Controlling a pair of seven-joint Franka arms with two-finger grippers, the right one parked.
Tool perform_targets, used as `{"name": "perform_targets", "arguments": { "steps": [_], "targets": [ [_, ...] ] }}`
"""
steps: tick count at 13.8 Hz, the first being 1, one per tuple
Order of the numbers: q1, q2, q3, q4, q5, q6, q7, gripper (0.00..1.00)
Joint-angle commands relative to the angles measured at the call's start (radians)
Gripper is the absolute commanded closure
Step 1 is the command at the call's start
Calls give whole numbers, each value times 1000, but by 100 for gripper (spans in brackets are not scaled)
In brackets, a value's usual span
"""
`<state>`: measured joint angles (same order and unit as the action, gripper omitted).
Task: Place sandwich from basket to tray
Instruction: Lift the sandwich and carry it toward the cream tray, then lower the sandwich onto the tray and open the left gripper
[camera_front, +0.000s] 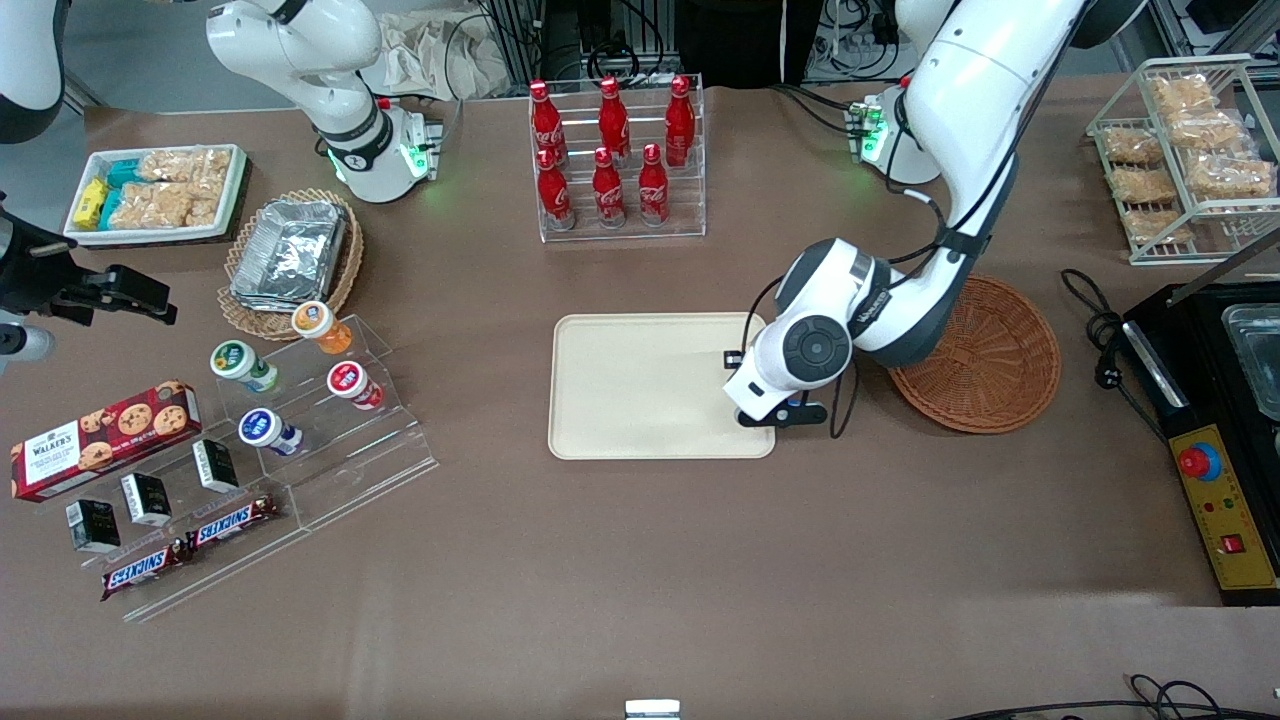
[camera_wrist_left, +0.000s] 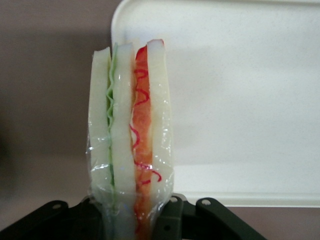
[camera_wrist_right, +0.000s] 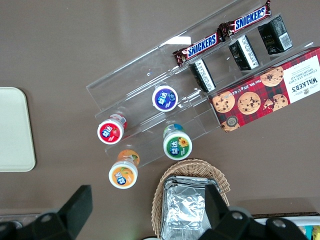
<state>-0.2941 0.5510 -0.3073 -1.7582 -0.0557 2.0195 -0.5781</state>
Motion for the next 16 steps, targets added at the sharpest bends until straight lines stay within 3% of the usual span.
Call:
{"name": "perform_targets", "arguments": {
  "steps": [1,8,9,10,12,16],
  "targets": [
    [-32,38,4,29,22,30,-26,69],
    [-36,84,4,34,60,51,-25,66],
    [-36,86,4,34,60,53,-25,59],
    [-36,86,4,36,60,53,-25,37],
    [-40,86,4,39,60,53,-25,1],
    [-40,67,5,39,60,41,-25,1]
  ]
}}
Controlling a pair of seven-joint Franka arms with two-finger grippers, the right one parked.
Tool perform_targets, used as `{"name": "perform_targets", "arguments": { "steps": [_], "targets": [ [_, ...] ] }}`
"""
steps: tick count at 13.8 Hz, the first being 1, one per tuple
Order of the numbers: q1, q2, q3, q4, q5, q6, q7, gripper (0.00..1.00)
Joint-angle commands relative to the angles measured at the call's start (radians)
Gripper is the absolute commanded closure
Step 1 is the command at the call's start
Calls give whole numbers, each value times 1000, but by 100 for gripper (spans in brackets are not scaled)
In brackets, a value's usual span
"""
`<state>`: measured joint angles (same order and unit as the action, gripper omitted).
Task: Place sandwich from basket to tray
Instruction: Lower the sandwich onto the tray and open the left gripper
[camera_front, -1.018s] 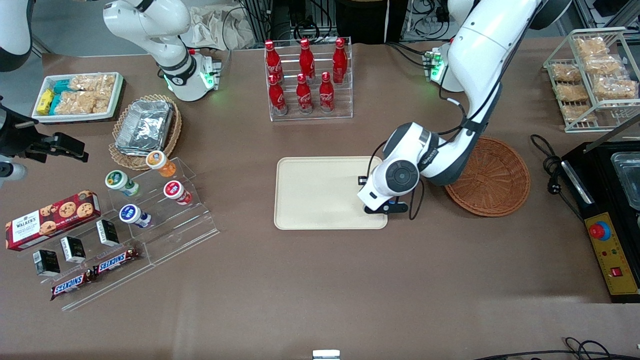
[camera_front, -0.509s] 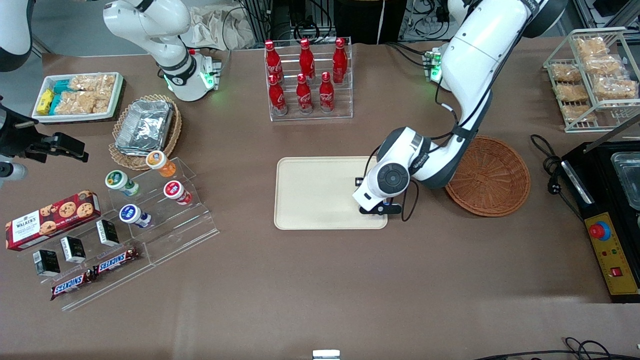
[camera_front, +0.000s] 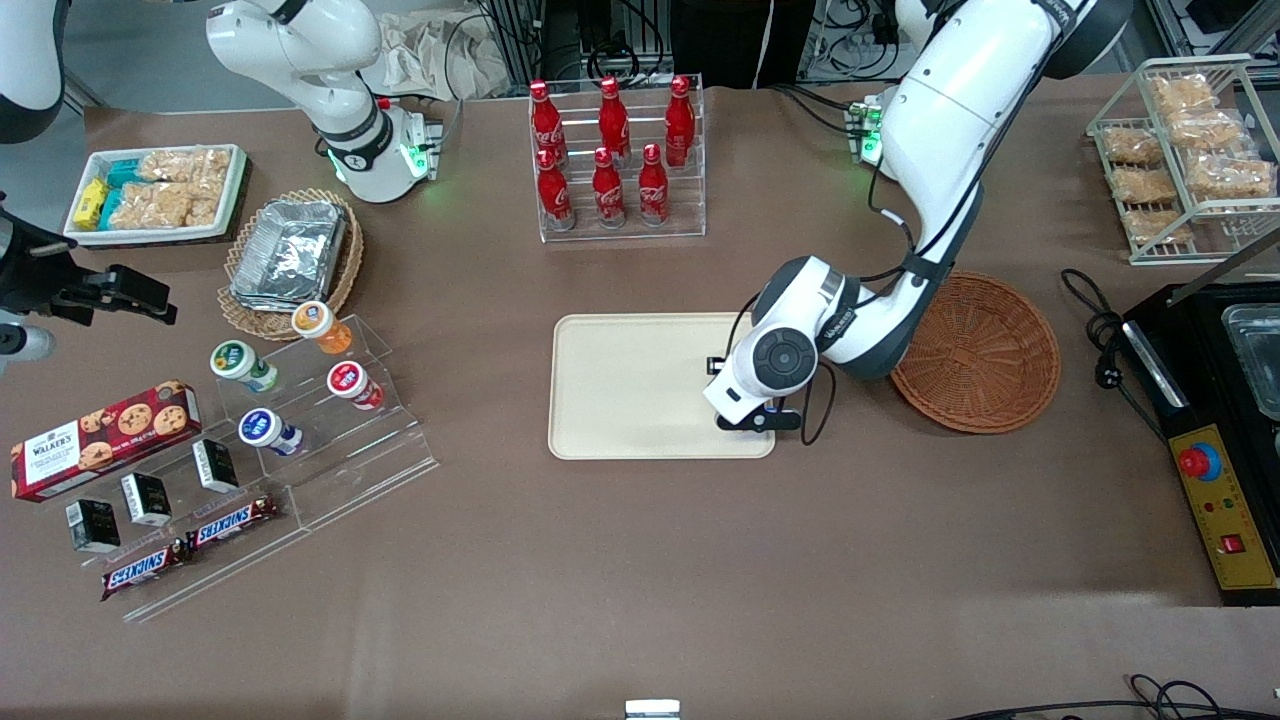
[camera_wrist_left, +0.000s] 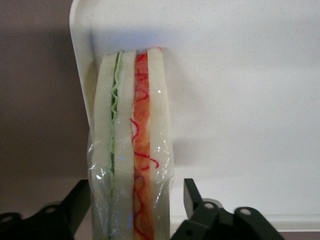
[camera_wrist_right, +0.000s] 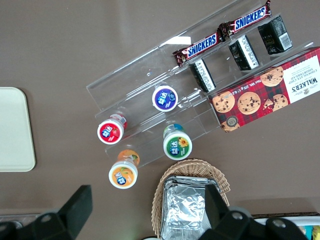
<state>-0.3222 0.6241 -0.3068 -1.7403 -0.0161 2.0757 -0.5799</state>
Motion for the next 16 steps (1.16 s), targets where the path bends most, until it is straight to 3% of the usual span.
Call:
{"name": "perform_targets", "arguments": {
  "steps": [1,6,10,16],
  "targets": [
    [-11,-27,6,21,22,-26,-23,0],
    [8,-159,14,22,47,-127,-69,1],
    [92,-253,14,22,48,-209,-55,1],
    [167,-279,15,54,48,-209,-52,1]
  ]
}}
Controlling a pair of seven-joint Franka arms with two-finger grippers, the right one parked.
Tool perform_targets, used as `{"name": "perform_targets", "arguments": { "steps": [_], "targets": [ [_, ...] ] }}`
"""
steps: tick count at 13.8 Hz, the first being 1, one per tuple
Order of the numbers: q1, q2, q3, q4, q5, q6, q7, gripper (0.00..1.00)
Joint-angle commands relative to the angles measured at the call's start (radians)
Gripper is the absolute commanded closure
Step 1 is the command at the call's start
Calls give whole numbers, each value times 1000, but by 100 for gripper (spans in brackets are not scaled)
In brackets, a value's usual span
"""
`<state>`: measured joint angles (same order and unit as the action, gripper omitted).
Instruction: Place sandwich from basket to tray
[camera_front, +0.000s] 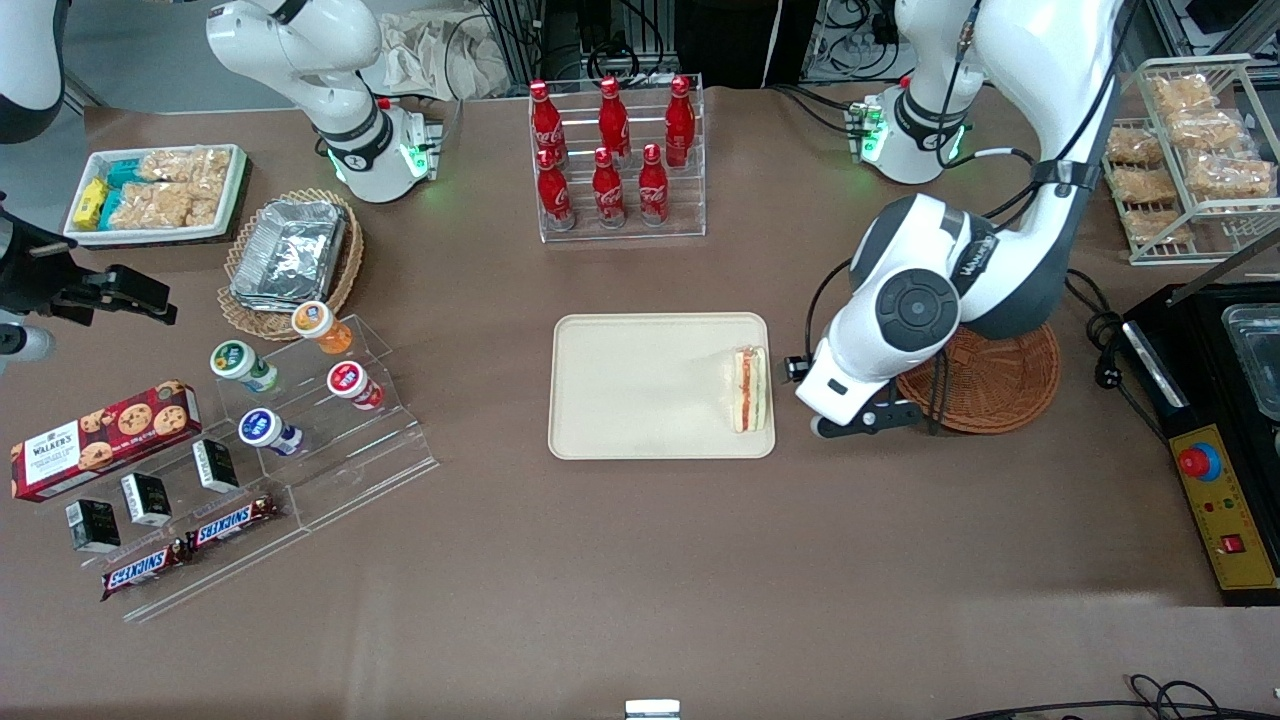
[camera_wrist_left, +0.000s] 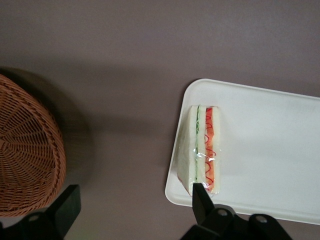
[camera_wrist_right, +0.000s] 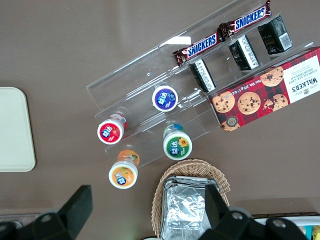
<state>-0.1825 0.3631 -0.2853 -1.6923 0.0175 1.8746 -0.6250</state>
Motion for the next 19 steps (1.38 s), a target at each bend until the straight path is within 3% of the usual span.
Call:
{"name": "perform_targets", "arguments": {
  "steps": [1,5,9,19],
  "targets": [
    [56,-26,-6,6,27,-6,1,1],
    [167,-76,-6,0,104,-5,106,1],
    [172,-147,126,-1,78,-38,319,1],
    [170,-303,307,-3,48,-167,612,0]
  ]
}}
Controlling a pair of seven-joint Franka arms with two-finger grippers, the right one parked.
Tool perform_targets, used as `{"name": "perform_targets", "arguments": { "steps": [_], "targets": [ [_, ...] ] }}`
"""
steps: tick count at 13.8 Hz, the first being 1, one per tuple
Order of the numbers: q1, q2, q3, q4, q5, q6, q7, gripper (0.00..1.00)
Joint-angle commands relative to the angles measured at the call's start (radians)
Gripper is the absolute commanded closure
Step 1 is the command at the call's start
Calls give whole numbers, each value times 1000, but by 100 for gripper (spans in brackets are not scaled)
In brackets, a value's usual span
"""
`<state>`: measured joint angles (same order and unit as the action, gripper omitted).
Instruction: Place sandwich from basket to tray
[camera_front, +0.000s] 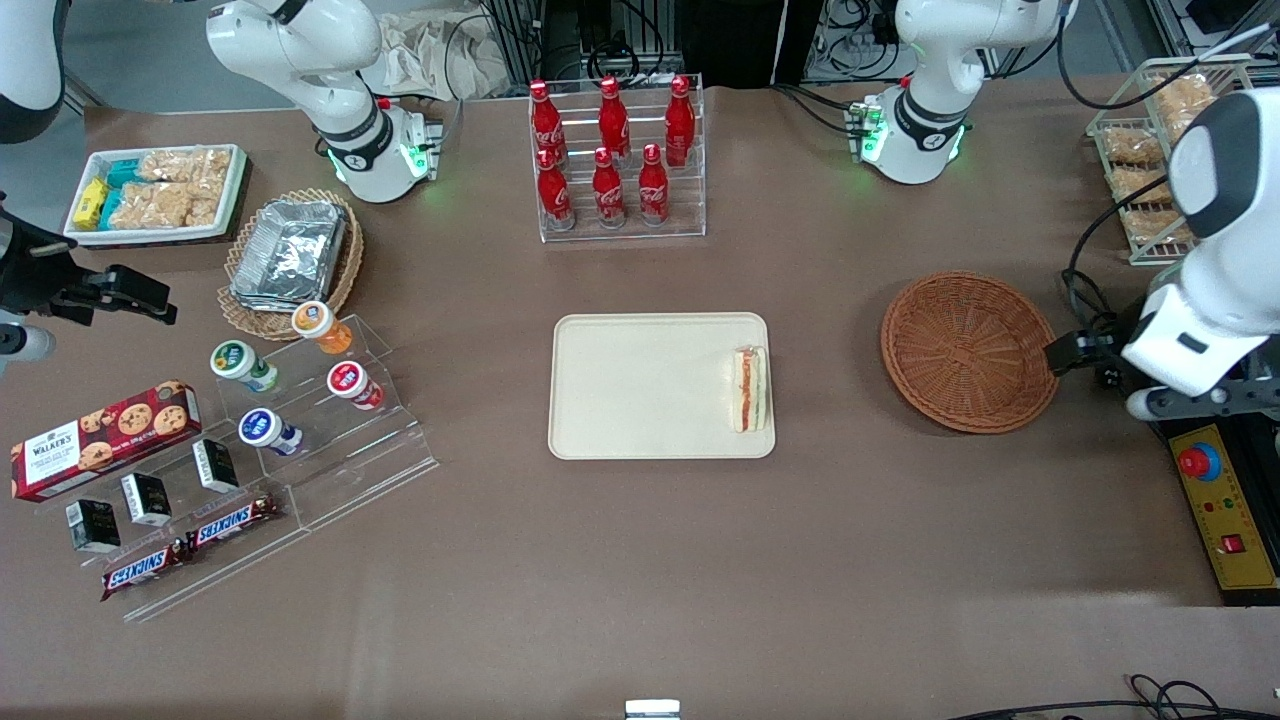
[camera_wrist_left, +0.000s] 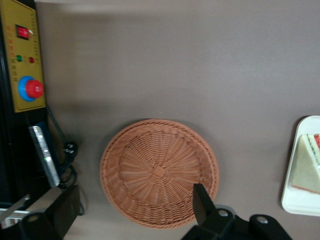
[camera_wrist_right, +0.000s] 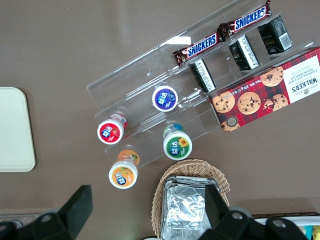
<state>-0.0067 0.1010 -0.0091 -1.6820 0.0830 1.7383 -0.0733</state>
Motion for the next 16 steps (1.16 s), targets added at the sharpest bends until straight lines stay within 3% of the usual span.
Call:
{"name": "perform_targets", "arguments": {
  "steps": [1,5,9,16],
  "targets": [
    [-6,-46,43,-7,-19,-49,90,0],
    [-1,-46,89,54,-129,-89,124,0],
    [5,-46,89,125,-131,-141,124,0],
    [7,-43,89,128,-127,-154,122,0]
  ]
}}
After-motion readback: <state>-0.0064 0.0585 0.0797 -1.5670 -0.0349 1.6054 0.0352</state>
